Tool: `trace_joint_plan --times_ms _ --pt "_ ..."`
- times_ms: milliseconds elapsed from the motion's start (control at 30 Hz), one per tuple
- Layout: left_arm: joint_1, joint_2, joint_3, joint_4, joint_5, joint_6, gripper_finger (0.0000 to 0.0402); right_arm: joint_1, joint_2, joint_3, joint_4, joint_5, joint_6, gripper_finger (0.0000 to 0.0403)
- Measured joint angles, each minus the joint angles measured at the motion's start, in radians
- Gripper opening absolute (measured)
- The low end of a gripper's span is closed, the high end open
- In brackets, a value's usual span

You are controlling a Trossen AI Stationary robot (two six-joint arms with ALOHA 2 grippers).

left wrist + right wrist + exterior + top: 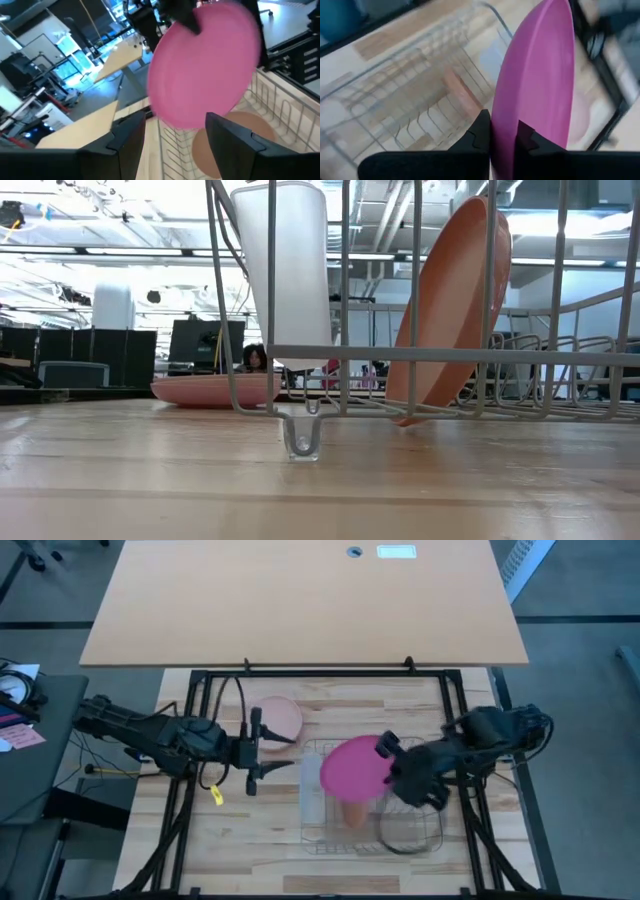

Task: Sort dishes
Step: Put the pink plate in the dish rack

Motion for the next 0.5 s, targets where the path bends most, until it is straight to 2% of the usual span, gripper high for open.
trace_joint_plan --times_ms 133,300,500 --pt "0.000 0.000 0.000 0.013 -0.007 -0.003 0.0202 0.055 -0.046 0.001 0.000 -0.003 -0.046 0.0031" --pt "0.000 0.001 0.000 0.013 -0.009 -0.087 0.0202 0.085 -0.086 0.000 0.000 -0.006 0.046 0.0023" --pt "0.000 0.001 0.000 0.014 -0.009 -0.152 0.0201 0.108 -0.164 0.000 0.000 -0.088 0.149 0.0020"
